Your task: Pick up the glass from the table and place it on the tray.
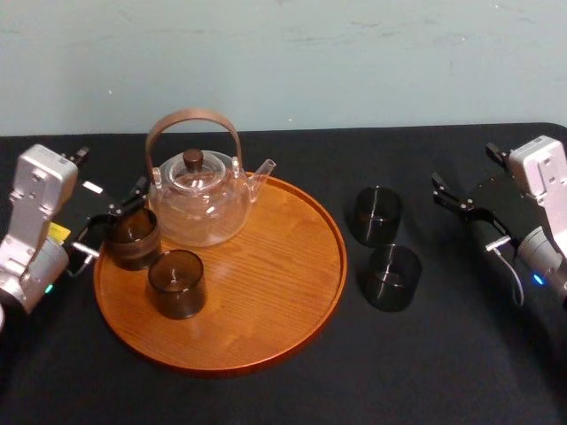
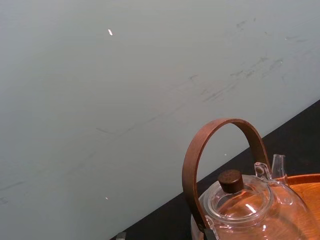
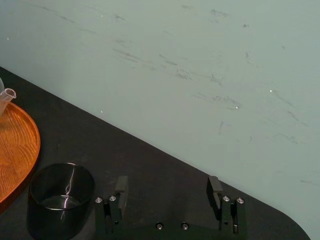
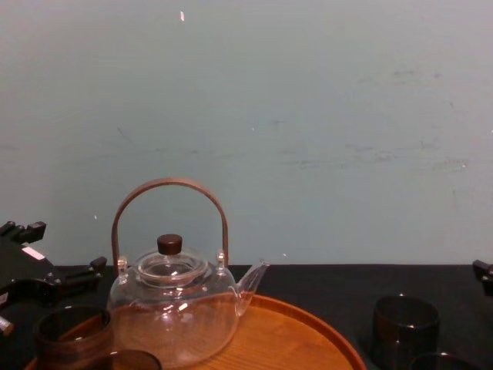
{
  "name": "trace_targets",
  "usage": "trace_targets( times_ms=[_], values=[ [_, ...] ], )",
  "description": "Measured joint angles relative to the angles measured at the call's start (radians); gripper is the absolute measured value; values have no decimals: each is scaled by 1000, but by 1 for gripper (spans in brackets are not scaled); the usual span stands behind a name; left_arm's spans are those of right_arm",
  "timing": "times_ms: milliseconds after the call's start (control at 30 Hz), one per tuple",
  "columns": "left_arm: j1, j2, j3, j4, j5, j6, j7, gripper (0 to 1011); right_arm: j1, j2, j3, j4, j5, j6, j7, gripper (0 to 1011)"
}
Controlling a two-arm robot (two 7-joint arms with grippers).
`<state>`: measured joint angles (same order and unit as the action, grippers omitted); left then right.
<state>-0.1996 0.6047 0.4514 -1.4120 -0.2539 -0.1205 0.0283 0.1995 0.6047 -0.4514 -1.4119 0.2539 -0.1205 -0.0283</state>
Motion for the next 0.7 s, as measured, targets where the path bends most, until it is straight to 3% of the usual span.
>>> trace_targets(
  times_ms=[700],
  values=[
    [0,0,0,0,0,0,0,1001,0,0,0,0,0,0,0,1002]
  ],
)
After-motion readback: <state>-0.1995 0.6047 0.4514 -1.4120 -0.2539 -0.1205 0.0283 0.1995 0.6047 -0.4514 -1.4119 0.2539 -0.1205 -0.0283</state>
